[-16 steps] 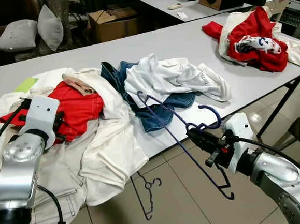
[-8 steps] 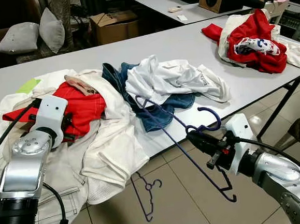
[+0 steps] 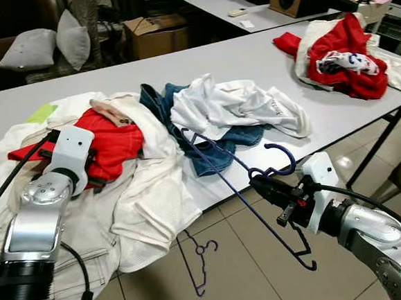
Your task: Hang hanger
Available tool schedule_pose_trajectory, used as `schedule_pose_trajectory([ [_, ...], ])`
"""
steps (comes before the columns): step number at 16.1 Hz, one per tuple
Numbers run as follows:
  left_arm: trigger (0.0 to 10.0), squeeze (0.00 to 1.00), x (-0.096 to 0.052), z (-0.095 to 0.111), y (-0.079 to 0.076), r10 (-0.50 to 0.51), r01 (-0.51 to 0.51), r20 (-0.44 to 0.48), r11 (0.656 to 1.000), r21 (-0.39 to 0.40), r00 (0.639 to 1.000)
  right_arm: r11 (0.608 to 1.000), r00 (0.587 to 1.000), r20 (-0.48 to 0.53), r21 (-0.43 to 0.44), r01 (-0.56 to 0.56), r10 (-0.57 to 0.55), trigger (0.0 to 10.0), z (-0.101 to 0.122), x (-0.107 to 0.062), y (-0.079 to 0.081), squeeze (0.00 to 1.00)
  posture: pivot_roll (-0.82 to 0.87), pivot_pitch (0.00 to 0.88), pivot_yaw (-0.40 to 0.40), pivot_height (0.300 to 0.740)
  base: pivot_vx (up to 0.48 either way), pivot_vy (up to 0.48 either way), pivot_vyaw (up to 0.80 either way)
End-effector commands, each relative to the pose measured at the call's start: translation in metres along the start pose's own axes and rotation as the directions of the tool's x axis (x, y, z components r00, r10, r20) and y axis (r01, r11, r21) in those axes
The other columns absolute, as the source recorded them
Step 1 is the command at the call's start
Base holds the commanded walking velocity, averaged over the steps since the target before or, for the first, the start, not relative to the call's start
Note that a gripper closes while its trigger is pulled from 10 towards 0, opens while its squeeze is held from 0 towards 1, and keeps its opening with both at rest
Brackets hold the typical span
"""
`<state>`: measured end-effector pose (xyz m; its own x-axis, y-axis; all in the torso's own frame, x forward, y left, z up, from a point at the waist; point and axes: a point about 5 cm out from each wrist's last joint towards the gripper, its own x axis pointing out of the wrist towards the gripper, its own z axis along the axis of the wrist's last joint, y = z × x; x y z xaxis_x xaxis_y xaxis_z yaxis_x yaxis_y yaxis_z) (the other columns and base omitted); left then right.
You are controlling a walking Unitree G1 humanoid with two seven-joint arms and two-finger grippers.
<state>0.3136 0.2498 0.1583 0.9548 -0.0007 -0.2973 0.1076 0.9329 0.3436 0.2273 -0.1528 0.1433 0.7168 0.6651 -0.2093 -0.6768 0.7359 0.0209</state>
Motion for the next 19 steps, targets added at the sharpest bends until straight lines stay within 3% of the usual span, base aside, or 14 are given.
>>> schedule_pose_trajectory([
  [1, 0.0, 0.0, 0.003, 0.008, 0.0, -0.006, 0.008, 0.038, 0.998, -0.056, 0.999, 0.999, 0.999, 0.019, -0.011, 0.039, -0.039, 10.0, 0.004, -0.001, -0.007, 0.0, -0.06, 0.0, -0.055, 0.74, 0.0, 0.0, 0.0],
  [4, 0.0, 0.0, 0.003, 0.047, -0.001, -0.047, 0.119, 0.252, 0.953, -0.278, 0.967, 0.997, 0.995, 0.06, -0.003, 0.083, -0.083, 10.0, 0.009, 0.0, -0.013, 0.0, -0.05, 0.0, -0.056, 0.74, 0.0, 0.0, 0.0],
  [7, 0.0, 0.0, -0.005, 0.104, 0.003, -0.056, 0.293, 0.516, 0.873, -0.391, 0.855, 0.994, 0.99, 0.089, 0.005, 0.109, -0.109, 10.0, 0.013, 0.0, -0.017, 0.0, -0.06, 0.0, -0.052, 0.74, 0.0, 0.0, 0.0],
  [9, 0.0, 0.0, -0.013, 0.135, 0.009, -0.042, 0.399, 0.649, 0.818, -0.415, 0.76, 0.992, 0.986, 0.109, 0.009, 0.127, -0.128, 10.0, 0.016, -0.001, -0.019, 0.0, -0.06, 0.0, -0.052, 0.74, 0.0, 0.0, 0.0],
  [11, 0.0, 0.0, -0.021, 0.168, 0.015, -0.05, 0.493, 0.747, 0.78, -0.385, 0.663, 0.989, 0.979, 0.143, 0.015, 0.145, -0.146, 10.0, 0.021, -0.001, -0.021, 0.0, -0.06, 0.0, -0.052, 0.74, 0.0, 0.0, 0.0],
  [12, 0.0, 0.0, -0.028, 0.184, 0.017, -0.067, 0.546, 0.793, 0.76, -0.353, 0.605, 0.988, 0.974, 0.163, 0.019, 0.155, -0.156, 10.0, 0.024, -0.001, -0.023, 0.0, -0.06, 0.0, -0.052, 0.74, 0.0, 0.0, 0.0],
  [13, 0.0, 0.0, -0.037, 0.203, 0.02, -0.065, 0.621, 0.852, 0.713, -0.325, 0.52, 0.985, 0.964, 0.2, 0.029, 0.173, -0.175, 10.0, 0.029, -0.001, -0.025, 0.0, -0.06, 0.0, -0.052, 0.74, 0.0, 0.0, 0.0],
  [15, 0.0, 0.0, -0.044, 0.213, 0.021, -0.075, 0.691, 0.892, 0.662, -0.29, 0.445, 0.983, 0.958, 0.218, 0.036, 0.182, -0.186, 10.0, 0.031, -0.001, -0.025, 0.0, -0.05, 0.0, -0.04, 0.74, 0.0, 0.0, 0.0],
  [17, 0.0, 0.0, -0.04, 0.204, 0.015, -0.151, 0.671, 0.87, 0.702, -0.24, 0.47, 0.981, 0.957, 0.218, 0.038, 0.188, -0.192, 10.0, 0.03, -0.001, -0.025, 0.0, -0.05, 0.0, -0.04, 0.74, 0.0, 0.0, 0.0],
  [19, 0.0, 0.0, -0.036, 0.167, 0.007, -0.333, 0.603, 0.747, 0.79, -0.113, 0.575, 0.977, 0.954, 0.213, 0.042, 0.209, -0.213, 10.0, 0.027, -0.004, -0.024, 0.0, -0.06, 0.0, -0.023, 0.74, 0.0, 0.0, 0.0],
])
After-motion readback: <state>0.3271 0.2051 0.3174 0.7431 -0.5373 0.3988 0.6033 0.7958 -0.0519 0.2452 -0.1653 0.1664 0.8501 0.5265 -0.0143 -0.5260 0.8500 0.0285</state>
